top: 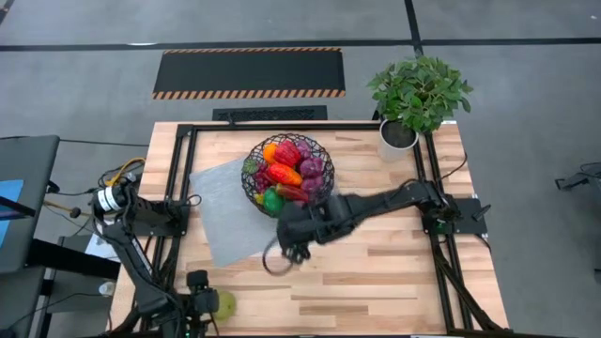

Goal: Build produce basket
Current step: Put the pear into the wired basket

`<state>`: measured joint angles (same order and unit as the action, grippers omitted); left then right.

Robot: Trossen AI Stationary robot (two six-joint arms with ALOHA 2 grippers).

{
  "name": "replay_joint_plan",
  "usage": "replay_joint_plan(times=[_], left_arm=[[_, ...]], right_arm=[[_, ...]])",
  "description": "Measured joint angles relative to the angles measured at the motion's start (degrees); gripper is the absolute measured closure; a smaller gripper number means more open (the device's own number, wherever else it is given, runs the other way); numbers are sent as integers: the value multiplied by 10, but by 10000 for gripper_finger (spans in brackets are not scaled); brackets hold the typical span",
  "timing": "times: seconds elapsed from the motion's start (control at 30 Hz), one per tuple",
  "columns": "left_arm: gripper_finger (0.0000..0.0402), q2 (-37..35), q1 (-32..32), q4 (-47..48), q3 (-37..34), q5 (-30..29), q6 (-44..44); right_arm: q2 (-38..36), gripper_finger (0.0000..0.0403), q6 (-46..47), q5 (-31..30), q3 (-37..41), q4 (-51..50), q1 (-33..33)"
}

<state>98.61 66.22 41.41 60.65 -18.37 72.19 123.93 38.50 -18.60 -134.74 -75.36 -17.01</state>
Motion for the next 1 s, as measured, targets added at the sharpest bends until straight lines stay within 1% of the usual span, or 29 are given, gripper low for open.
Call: replay_joint_plan(times=[0.07,0.2,0.33,0.43,0.53,0.67,0.77,0.87,0.93,1.0], left_arm=[[74,0,-14,-36,-13,-6,-8],[74,0,-46,-81,-41,-15,-25],[75,0,-78,-116,-55,-16,-51],[85,0,-100,-133,-55,-24,-67],[111,0,-118,-144,-55,-25,-77],[157,0,-136,-148,-55,-31,-75],[196,0,-145,-159,-55,-38,-66],[233,0,-149,-160,-55,-55,-58],[252,0,-150,-161,-55,-69,-53],[261,0,-150,-161,-55,-83,-45]], right_arm=[[0,125,10,1,5,29,-23],[1,125,17,-2,41,117,-62],[1,125,32,-6,73,174,-82],[1,125,60,1,117,235,-90],[1,125,91,13,162,267,-100],[1,125,144,20,206,275,-110],[1,125,178,19,218,277,-118],[1,125,186,17,218,282,-129],[1,125,186,16,218,284,-136],[1,125,187,11,218,283,-141]])
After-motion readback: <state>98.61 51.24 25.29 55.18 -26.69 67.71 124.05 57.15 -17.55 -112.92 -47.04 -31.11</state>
